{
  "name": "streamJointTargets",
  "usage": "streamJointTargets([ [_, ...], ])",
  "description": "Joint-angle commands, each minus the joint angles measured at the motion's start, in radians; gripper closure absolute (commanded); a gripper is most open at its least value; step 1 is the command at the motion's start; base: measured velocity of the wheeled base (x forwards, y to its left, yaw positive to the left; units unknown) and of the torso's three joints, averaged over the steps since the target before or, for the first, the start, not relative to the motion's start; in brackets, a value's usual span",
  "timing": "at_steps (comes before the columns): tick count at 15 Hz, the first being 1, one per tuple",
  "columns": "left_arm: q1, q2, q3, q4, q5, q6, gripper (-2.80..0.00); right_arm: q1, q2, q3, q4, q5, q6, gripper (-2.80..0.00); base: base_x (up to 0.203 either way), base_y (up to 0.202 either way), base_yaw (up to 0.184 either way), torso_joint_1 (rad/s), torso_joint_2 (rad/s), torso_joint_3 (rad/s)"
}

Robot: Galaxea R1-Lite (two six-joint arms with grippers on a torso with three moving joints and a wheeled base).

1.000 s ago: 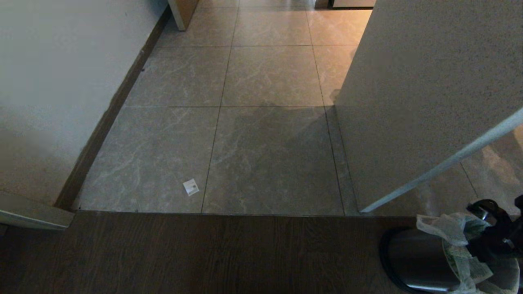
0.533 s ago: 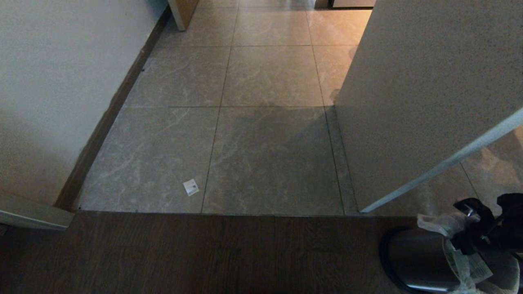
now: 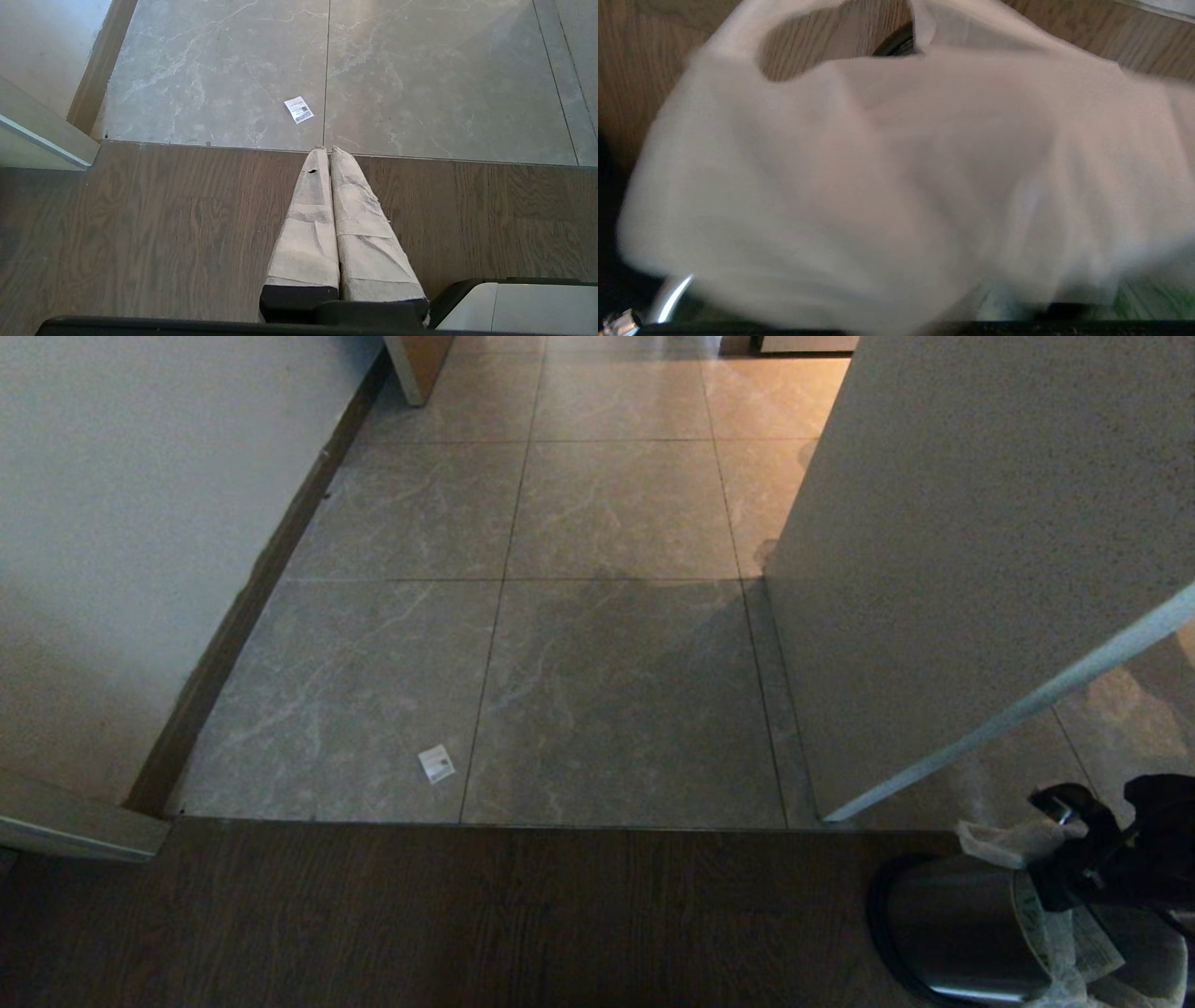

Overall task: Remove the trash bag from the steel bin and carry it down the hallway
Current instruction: Pick up the trash bag

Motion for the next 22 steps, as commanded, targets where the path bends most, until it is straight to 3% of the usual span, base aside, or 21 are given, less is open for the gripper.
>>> streamJointTargets([
  [1,0.0,0.0,0.0,0.0,0.0,0.0,0.0,-0.01,-0.07,0.017,0.008,0.003,-0.005,0.0,0.0,0.0,0.0,0.0,0.0,0.0],
  [8,0.0,0.0,0.0,0.0,0.0,0.0,0.0,-0.112,-0.473,0.143,0.148,0.003,-0.05,0.0,0.0,0.0,0.0,0.0,0.0,0.0],
  [13,0.0,0.0,0.0,0.0,0.0,0.0,0.0,-0.181,-0.805,0.167,0.451,0.018,-0.148,0.0,0.0,0.0,0.0,0.0,0.0,0.0],
  [17,0.0,0.0,0.0,0.0,0.002,0.0,0.0,-0.19,-0.864,0.1,0.536,0.019,-0.163,0.0,0.0,0.0,0.0,0.0,0.0,0.0],
  [22,0.0,0.0,0.0,0.0,0.0,0.0,0.0,-0.19,-0.826,0.182,0.513,0.01,-0.18,0.0,0.0,0.0,0.0,0.0,0.0,0.0],
])
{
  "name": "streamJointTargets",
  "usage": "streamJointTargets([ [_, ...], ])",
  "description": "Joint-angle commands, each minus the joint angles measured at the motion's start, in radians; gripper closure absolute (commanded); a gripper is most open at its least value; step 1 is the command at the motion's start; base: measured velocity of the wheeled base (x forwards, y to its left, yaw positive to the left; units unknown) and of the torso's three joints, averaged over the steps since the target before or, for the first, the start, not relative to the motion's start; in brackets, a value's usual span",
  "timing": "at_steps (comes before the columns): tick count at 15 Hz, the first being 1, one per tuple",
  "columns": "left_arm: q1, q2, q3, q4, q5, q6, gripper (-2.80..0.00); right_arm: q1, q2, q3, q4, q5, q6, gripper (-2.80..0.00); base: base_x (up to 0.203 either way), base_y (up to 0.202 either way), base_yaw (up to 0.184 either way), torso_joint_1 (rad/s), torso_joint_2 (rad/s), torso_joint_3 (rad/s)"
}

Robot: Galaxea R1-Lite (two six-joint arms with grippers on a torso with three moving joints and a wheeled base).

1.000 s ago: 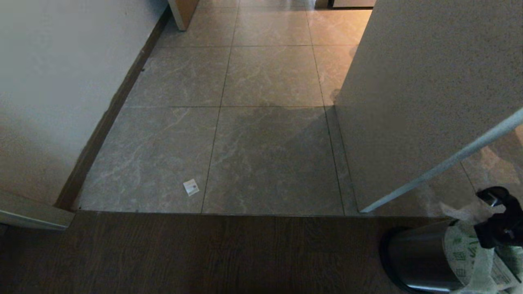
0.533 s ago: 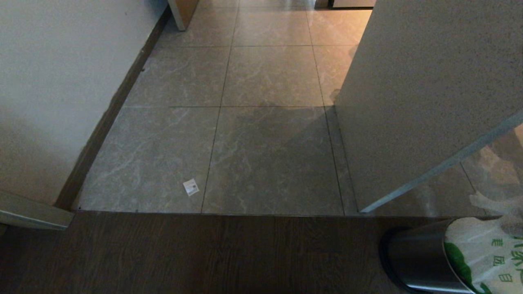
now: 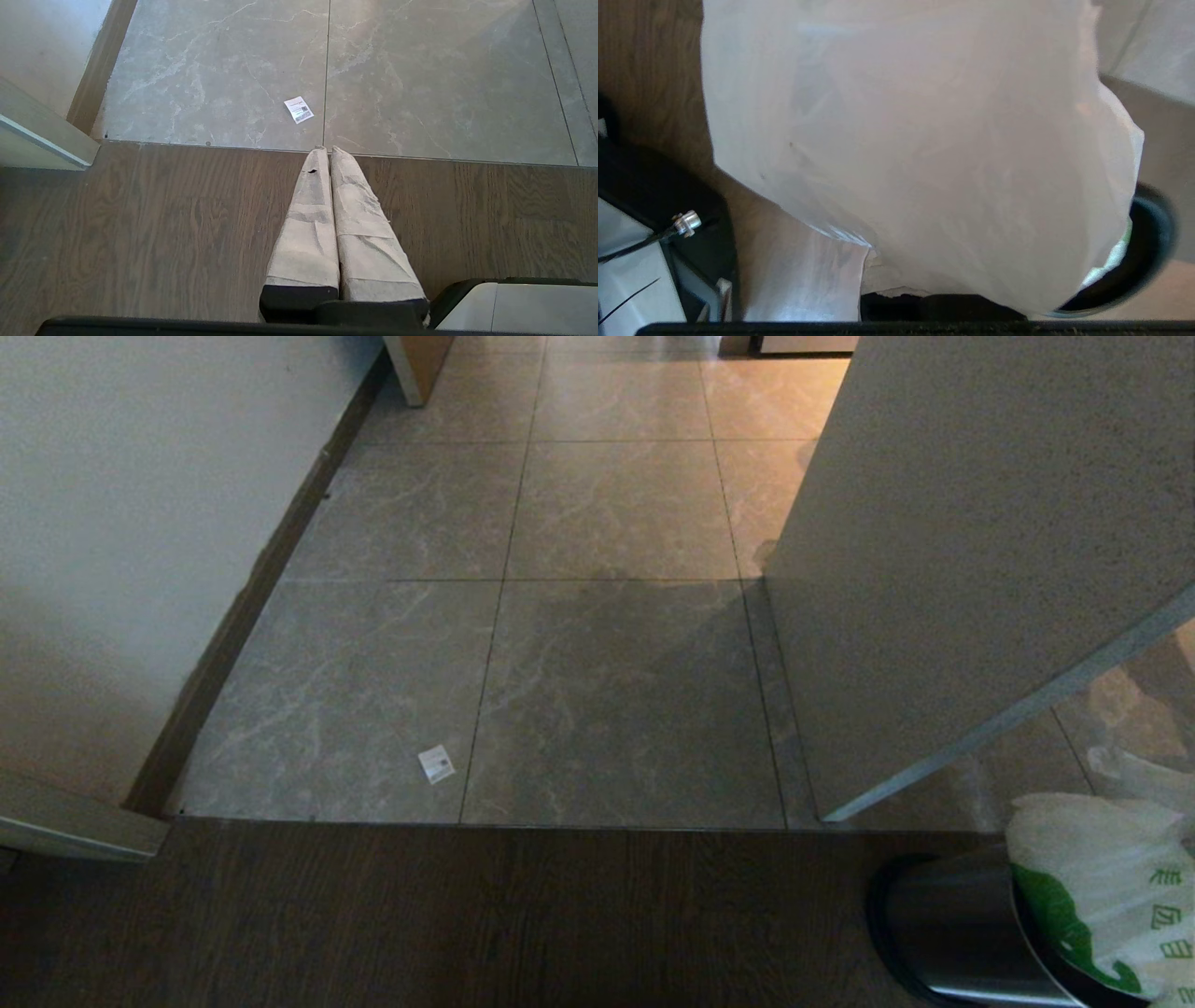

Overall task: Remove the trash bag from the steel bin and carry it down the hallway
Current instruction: Pick up the trash bag

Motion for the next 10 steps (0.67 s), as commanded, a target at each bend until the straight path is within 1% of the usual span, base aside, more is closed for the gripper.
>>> streamJointTargets([
  [1,0.0,0.0,0.0,0.0,0.0,0.0,0.0,0.001,0.033,0.058,-0.036,0.004,-0.006,0.0,0.0,0.0,0.0,0.0,0.0,0.0],
  [5,0.0,0.0,0.0,0.0,0.0,0.0,0.0,-0.005,0.131,0.12,-0.131,0.002,-0.009,0.0,0.0,0.0,0.0,0.0,0.0,0.0],
  [8,0.0,0.0,0.0,0.0,0.0,0.0,0.0,-0.012,0.242,0.109,-0.205,0.001,-0.01,0.0,0.0,0.0,0.0,0.0,0.0,0.0],
  [10,0.0,0.0,0.0,0.0,0.0,0.0,0.0,-0.041,0.314,0.097,-0.263,-0.022,-0.016,0.0,0.0,0.0,0.0,0.0,0.0,0.0],
])
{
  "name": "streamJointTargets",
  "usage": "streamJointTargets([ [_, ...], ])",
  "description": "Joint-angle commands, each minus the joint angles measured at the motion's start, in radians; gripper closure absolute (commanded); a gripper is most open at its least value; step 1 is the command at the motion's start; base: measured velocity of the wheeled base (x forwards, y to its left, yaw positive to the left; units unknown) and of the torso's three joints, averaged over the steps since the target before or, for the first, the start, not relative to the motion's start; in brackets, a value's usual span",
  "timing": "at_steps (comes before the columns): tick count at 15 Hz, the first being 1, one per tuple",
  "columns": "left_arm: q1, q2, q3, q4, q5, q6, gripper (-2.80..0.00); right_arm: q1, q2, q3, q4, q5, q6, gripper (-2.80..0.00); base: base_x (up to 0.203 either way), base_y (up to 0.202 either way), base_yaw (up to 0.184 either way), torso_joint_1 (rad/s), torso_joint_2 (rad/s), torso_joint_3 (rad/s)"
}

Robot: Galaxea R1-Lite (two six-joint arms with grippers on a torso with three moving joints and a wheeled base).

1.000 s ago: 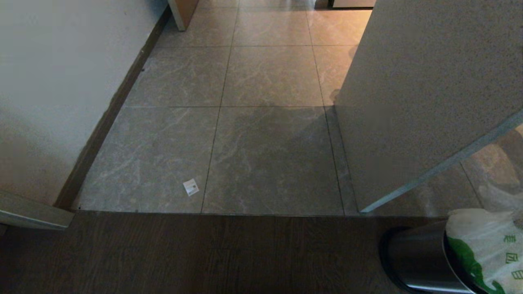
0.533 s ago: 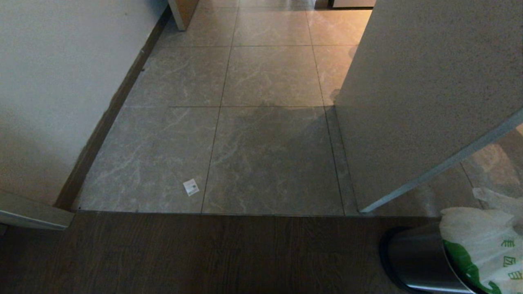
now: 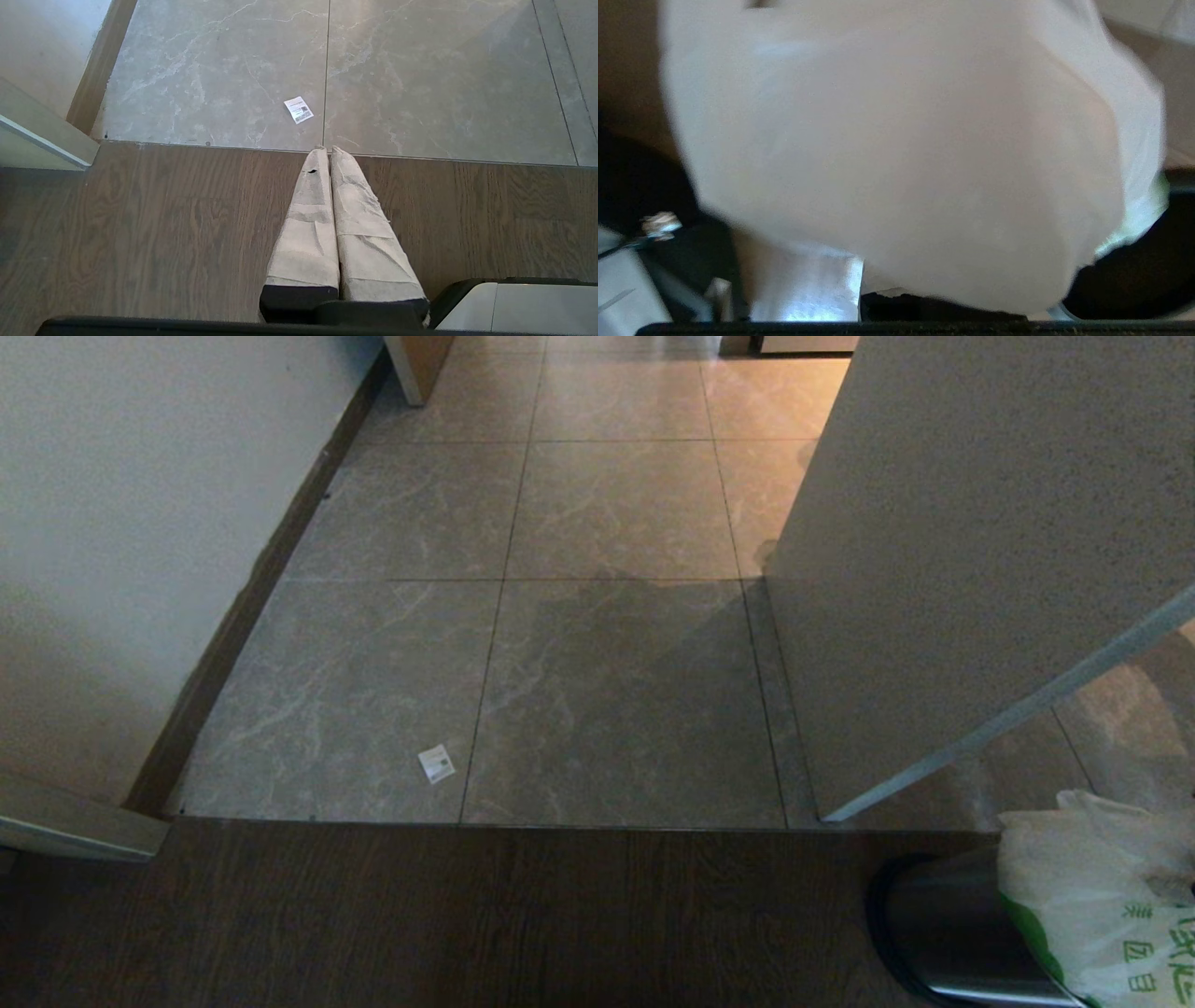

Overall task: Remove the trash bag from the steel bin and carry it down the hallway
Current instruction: Pick up the trash bag

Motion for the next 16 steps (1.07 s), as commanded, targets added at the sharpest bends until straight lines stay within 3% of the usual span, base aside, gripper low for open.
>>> streamJointTargets([
  [1,0.0,0.0,0.0,0.0,0.0,0.0,0.0,-0.036,0.126,-0.015,-0.046,-0.02,-0.021,0.0,0.0,0.0,0.0,0.0,0.0,0.0],
  [5,0.0,0.0,0.0,0.0,0.0,0.0,0.0,-0.085,0.231,-0.03,-0.149,-0.052,-0.071,0.0,0.0,0.0,0.0,0.0,0.0,0.0],
  [7,0.0,0.0,0.0,0.0,0.0,0.0,0.0,-0.091,0.254,-0.039,-0.155,-0.107,-0.072,0.0,0.0,0.0,0.0,0.0,0.0,0.0],
  [11,0.0,0.0,0.0,0.0,0.0,0.0,0.0,-0.148,0.283,-0.042,-0.153,-0.134,-0.153,0.0,0.0,0.0,0.0,0.0,0.0,0.0],
  [16,0.0,0.0,0.0,0.0,0.0,0.0,0.0,-0.166,0.3,-0.04,-0.142,-0.133,-0.155,0.0,0.0,0.0,0.0,0.0,0.0,0.0],
])
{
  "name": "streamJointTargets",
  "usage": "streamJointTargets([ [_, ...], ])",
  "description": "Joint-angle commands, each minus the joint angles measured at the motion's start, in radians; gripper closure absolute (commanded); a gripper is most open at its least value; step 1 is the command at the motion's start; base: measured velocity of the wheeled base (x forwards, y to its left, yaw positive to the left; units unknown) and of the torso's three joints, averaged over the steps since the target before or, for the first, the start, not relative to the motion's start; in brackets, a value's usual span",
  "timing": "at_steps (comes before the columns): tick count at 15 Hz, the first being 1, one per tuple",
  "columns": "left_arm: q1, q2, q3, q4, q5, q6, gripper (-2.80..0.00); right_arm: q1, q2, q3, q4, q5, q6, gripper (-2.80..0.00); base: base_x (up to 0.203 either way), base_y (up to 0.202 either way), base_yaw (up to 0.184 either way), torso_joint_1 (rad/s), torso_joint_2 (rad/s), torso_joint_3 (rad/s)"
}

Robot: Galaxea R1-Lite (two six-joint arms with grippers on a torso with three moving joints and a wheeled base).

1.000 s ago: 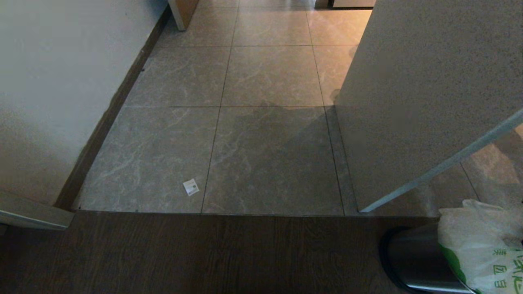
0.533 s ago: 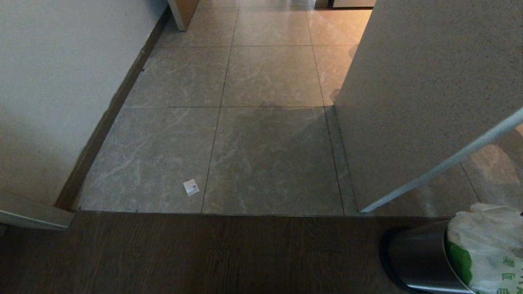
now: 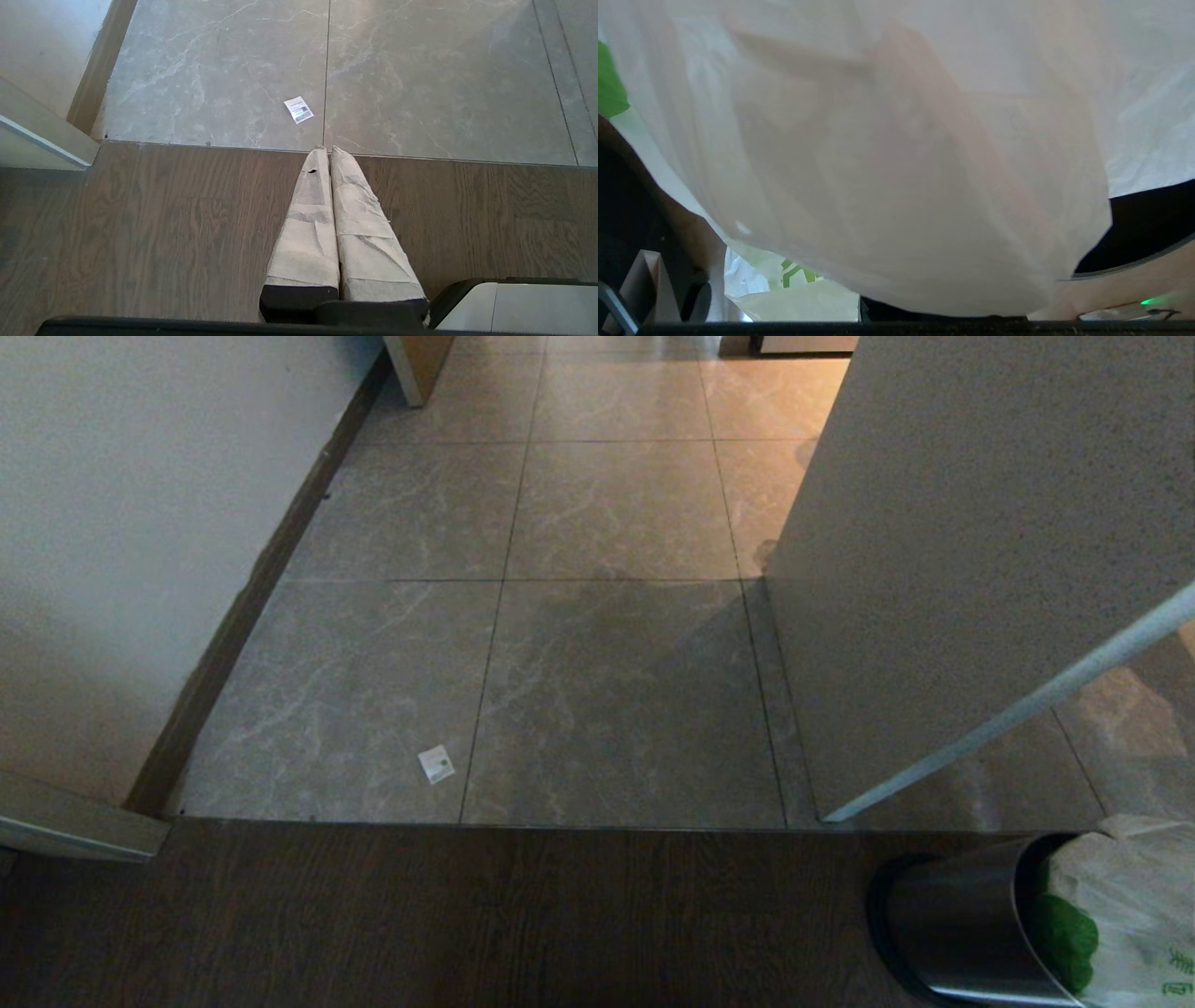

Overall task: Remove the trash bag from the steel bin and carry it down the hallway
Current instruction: Pick up the trash bag

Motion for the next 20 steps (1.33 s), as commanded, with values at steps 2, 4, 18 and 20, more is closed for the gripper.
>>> streamJointTargets([
  [2,0.0,0.0,0.0,0.0,-0.001,0.0,0.0,-0.004,0.026,-0.009,-0.005,0.004,0.014,0.0,0.0,0.0,0.0,0.0,0.0,0.0],
  [4,0.0,0.0,0.0,0.0,-0.001,0.0,0.0,-0.004,0.025,-0.005,-0.003,0.005,0.016,-2.8,0.0,0.0,0.0,0.0,0.0,0.0],
  [18,0.0,0.0,0.0,0.0,-0.001,0.0,0.0,-0.046,-0.223,0.018,0.211,0.175,0.019,-2.8,0.0,0.0,0.0,0.0,0.0,0.0],
  [20,0.0,0.0,0.0,0.0,0.001,0.0,0.0,-0.094,-0.173,0.013,0.217,0.172,0.022,-2.8,0.0,0.0,0.0,0.0,0.0,0.0],
])
